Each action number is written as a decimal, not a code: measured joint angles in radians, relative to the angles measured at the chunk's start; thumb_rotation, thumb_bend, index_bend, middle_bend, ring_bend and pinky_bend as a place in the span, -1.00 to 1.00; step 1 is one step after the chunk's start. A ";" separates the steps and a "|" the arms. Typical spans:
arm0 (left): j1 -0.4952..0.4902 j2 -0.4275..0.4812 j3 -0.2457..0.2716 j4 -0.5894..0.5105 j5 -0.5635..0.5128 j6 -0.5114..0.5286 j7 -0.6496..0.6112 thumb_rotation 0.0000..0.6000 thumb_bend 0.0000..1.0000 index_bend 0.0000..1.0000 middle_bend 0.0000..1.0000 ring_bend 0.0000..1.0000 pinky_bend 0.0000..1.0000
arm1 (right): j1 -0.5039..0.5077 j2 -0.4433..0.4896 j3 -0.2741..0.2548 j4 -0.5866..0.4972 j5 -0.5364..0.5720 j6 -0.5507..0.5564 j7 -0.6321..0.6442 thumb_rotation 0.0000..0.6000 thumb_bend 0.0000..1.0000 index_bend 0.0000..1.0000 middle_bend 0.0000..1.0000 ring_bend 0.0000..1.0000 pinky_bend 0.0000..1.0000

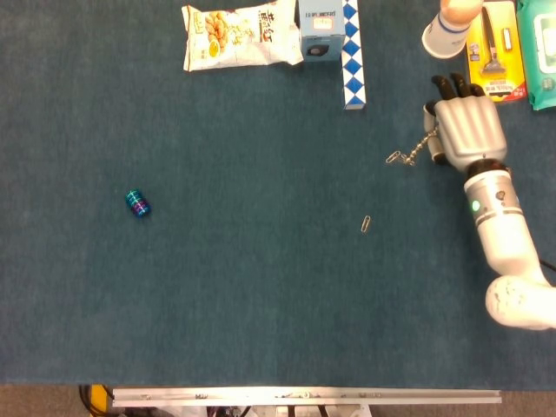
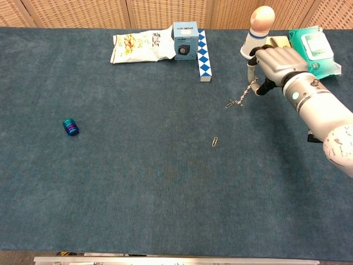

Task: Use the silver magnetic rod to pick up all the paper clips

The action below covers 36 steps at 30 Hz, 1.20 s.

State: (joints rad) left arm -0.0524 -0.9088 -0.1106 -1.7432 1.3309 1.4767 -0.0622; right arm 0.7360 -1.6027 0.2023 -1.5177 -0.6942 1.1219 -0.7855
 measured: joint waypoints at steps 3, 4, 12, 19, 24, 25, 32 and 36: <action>0.000 -0.001 0.000 0.002 -0.001 -0.001 0.000 1.00 -0.82 -0.12 -0.14 -0.32 -0.17 | 0.007 -0.008 0.003 0.023 0.009 -0.008 0.002 1.00 -0.24 0.21 -0.70 -0.86 -0.60; 0.000 -0.001 0.000 0.003 -0.001 -0.001 -0.001 1.00 -0.82 -0.12 -0.14 -0.32 -0.17 | 0.009 -0.011 0.004 0.032 0.013 -0.012 0.005 1.00 -0.24 0.21 -0.70 -0.86 -0.60; -0.002 0.001 -0.002 0.003 -0.008 -0.009 -0.002 1.00 -0.82 -0.12 -0.14 -0.32 -0.17 | 0.022 -0.034 0.009 0.091 0.030 -0.046 0.029 1.00 -0.24 0.21 -0.70 -0.86 -0.60; -0.005 0.000 -0.001 0.003 -0.010 -0.015 0.002 1.00 -0.82 -0.12 -0.14 -0.32 -0.17 | 0.031 -0.049 0.007 0.119 0.028 -0.062 0.044 1.00 -0.24 0.21 -0.70 -0.86 -0.60; -0.005 0.000 -0.001 0.004 -0.011 -0.017 0.001 1.00 -0.82 -0.12 -0.14 -0.32 -0.17 | 0.036 -0.053 0.007 0.125 0.028 -0.067 0.048 1.00 -0.24 0.21 -0.70 -0.86 -0.60; -0.005 0.000 -0.001 0.004 -0.011 -0.017 0.000 1.00 -0.82 -0.12 -0.14 -0.32 -0.17 | 0.037 -0.055 0.007 0.128 0.030 -0.069 0.048 1.00 -0.24 0.21 -0.70 -0.86 -0.60; -0.006 -0.001 0.001 0.005 -0.006 -0.019 0.001 1.00 -0.82 -0.12 -0.14 -0.32 -0.17 | 0.044 -0.063 0.005 0.139 0.031 -0.075 0.050 1.00 -0.24 0.21 -0.70 -0.86 -0.60; -0.007 -0.001 0.002 0.006 -0.006 -0.022 0.002 1.00 -0.82 -0.12 -0.14 -0.32 -0.17 | 0.046 -0.066 0.004 0.139 0.029 -0.076 0.051 1.00 -0.24 0.21 -0.70 -0.86 -0.60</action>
State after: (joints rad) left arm -0.0589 -0.9096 -0.1086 -1.7376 1.3251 1.4551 -0.0607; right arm 0.7822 -1.6687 0.2061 -1.3788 -0.6647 1.0461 -0.7350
